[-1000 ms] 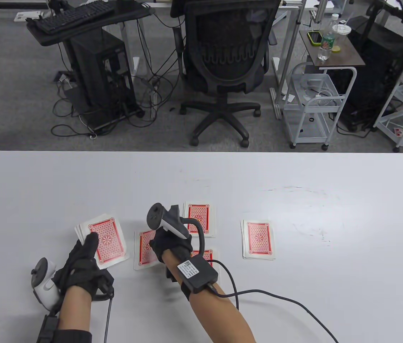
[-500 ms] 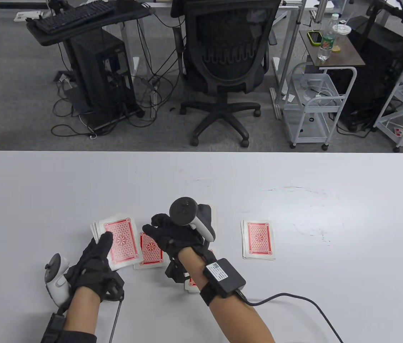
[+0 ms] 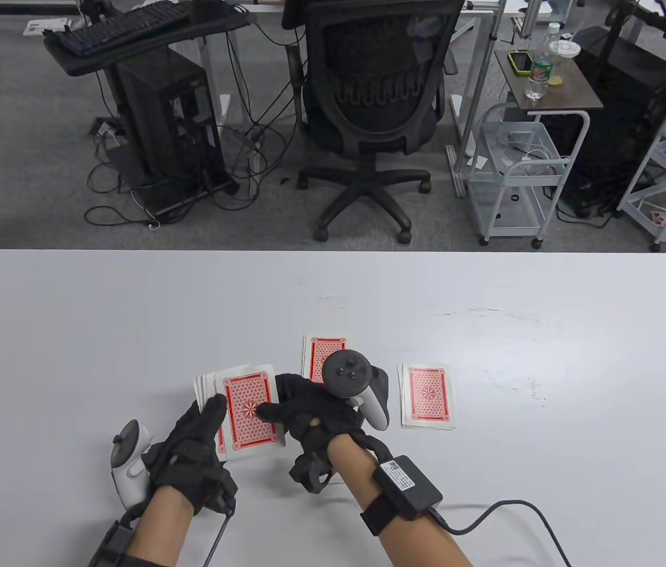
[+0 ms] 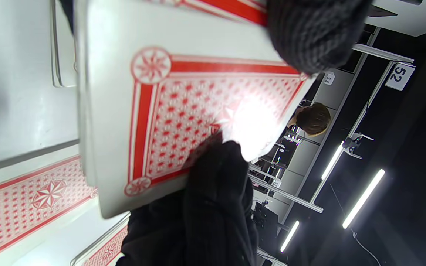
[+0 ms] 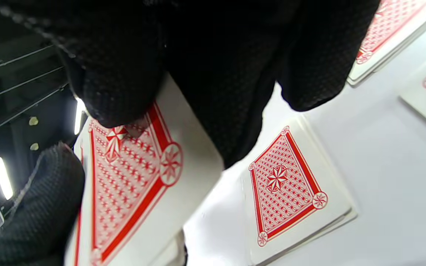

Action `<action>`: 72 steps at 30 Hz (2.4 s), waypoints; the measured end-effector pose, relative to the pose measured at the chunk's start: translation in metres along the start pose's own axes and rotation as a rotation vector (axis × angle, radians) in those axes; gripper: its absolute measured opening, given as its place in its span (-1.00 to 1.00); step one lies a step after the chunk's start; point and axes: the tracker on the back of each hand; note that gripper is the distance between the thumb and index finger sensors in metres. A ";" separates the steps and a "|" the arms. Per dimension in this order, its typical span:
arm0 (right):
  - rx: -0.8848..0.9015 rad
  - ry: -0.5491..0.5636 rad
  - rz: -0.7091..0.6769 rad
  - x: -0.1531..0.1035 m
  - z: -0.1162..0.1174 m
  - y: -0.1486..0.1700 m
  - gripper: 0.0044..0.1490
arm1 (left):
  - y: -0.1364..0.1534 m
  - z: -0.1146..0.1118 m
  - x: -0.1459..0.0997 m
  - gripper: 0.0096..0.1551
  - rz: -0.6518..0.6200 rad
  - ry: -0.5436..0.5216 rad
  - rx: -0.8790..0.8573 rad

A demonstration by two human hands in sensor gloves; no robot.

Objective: Four-player card dealing with fan arrangement

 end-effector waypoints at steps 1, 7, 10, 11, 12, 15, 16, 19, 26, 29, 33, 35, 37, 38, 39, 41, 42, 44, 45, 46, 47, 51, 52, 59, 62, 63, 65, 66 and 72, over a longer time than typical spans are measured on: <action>-0.001 0.013 0.004 0.000 -0.005 0.000 -0.22 | 0.000 0.001 0.000 -0.48 0.000 -0.007 -0.004; -0.110 0.137 0.069 0.018 -0.050 0.001 -0.15 | -0.003 0.022 0.003 -0.48 0.007 -0.093 -0.009; -0.242 0.191 0.154 0.038 -0.068 0.004 -0.11 | -0.004 0.030 0.006 -0.48 0.007 -0.119 -0.010; -0.280 0.198 0.169 0.044 -0.071 0.006 -0.10 | -0.004 0.031 0.006 -0.48 0.008 -0.124 -0.010; -0.331 0.206 0.199 0.053 -0.074 0.008 -0.09 | -0.004 0.033 0.007 -0.48 0.009 -0.130 -0.012; -0.476 0.214 0.320 0.076 -0.077 0.020 -0.05 | -0.004 0.038 0.008 -0.48 0.014 -0.137 -0.021; -0.510 0.215 0.344 0.080 -0.077 0.023 -0.04 | -0.004 0.038 0.008 -0.48 0.014 -0.137 -0.022; -0.690 0.211 0.439 0.095 -0.071 0.035 -0.02 | -0.005 0.042 0.009 -0.48 0.014 -0.147 -0.016; -0.928 0.186 0.549 0.104 -0.064 0.057 0.05 | -0.006 0.043 0.011 -0.48 0.023 -0.153 -0.001; -0.884 0.192 0.512 0.095 -0.071 0.045 0.04 | -0.006 0.042 0.010 -0.48 0.020 -0.151 -0.003; -0.689 0.175 0.363 0.071 -0.066 0.013 -0.09 | -0.007 0.037 0.010 -0.48 0.005 -0.137 -0.007; -0.541 0.115 0.267 0.059 -0.051 -0.001 -0.15 | -0.006 0.033 0.009 -0.48 0.001 -0.122 -0.010; -0.385 0.035 0.146 0.048 -0.029 -0.011 -0.17 | -0.005 0.029 0.008 -0.48 0.002 -0.114 -0.013; -0.322 -0.002 0.111 0.042 -0.017 -0.015 -0.15 | -0.005 0.026 0.007 -0.48 0.001 -0.102 -0.012; -0.284 -0.037 0.069 0.038 -0.007 -0.017 -0.12 | -0.004 0.024 0.006 -0.48 0.000 -0.096 -0.011; -0.239 -0.091 -0.012 0.031 0.014 -0.021 -0.04 | -0.003 0.019 0.004 -0.49 -0.005 -0.086 -0.003; -0.230 -0.100 -0.023 0.027 0.023 -0.023 -0.03 | -0.003 0.017 0.003 -0.49 -0.007 -0.080 0.005; -0.214 -0.036 -0.030 0.022 0.031 -0.024 -0.20 | -0.002 0.013 0.001 -0.49 -0.011 -0.071 0.015; -0.198 0.020 -0.034 0.019 0.031 -0.023 -0.22 | -0.002 0.012 -0.001 -0.49 -0.009 -0.089 0.009; -0.191 0.024 -0.038 0.019 0.030 -0.022 -0.22 | -0.002 0.012 -0.001 -0.49 -0.015 -0.095 0.015; -0.177 0.026 -0.010 0.017 0.027 -0.020 -0.23 | -0.001 0.011 -0.002 -0.49 -0.019 -0.076 0.026; -0.066 0.032 -0.010 0.015 0.010 -0.011 -0.20 | -0.001 0.005 -0.001 -0.48 -0.016 -0.023 -0.016; -0.025 0.014 0.005 0.014 0.004 -0.008 -0.19 | -0.002 0.003 0.000 -0.48 -0.026 -0.007 -0.010; -0.072 0.074 0.085 -0.002 -0.064 0.008 -0.15 | 0.001 0.007 0.002 -0.48 -0.023 -0.012 -0.021; -0.174 0.123 0.174 -0.013 -0.108 0.021 -0.13 | 0.000 0.007 0.002 -0.48 -0.019 -0.012 -0.015; -0.220 0.154 0.225 -0.017 -0.123 0.027 -0.12 | 0.000 0.007 0.002 -0.48 -0.016 -0.010 -0.015; -0.303 0.214 0.306 -0.026 -0.149 0.040 -0.12 | 0.000 0.006 0.002 -0.48 -0.012 -0.008 -0.014; -0.333 0.230 0.336 -0.028 -0.157 0.045 -0.12 | 0.000 0.006 0.002 -0.48 -0.009 -0.007 -0.013; -0.606 0.333 0.559 -0.038 -0.182 0.089 -0.07 | -0.001 0.012 0.003 -0.48 -0.007 -0.037 -0.018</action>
Point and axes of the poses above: the tracker on the back of each hand, its own y axis roughly to the little-finger side, its own x axis roughly from the wrist to the fingertips, z = x × y, and after that the axes turned 4 degrees about x, right-handed
